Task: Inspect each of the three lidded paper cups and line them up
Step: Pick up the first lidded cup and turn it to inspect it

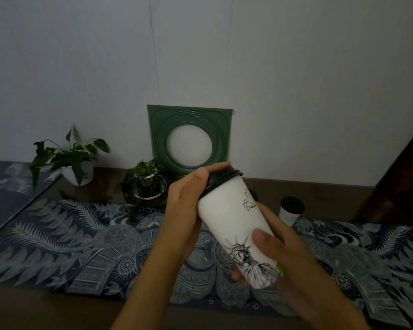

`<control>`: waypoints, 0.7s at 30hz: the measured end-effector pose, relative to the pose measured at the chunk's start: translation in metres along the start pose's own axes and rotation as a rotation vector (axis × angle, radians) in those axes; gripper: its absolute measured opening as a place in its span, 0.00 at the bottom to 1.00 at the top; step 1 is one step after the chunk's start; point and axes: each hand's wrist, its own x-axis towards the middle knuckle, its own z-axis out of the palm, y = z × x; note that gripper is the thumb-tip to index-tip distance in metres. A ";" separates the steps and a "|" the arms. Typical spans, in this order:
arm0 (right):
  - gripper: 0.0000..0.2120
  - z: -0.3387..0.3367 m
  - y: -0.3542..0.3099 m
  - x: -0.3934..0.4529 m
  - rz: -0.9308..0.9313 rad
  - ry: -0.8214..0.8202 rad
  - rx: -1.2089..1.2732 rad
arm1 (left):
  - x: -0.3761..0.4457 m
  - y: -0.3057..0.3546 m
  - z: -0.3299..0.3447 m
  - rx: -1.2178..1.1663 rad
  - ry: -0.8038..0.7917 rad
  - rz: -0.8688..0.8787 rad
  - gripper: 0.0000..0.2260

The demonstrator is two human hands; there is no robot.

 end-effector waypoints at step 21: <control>0.35 0.004 -0.002 0.001 -0.025 -0.054 0.051 | -0.002 0.003 0.000 -0.090 0.067 -0.050 0.19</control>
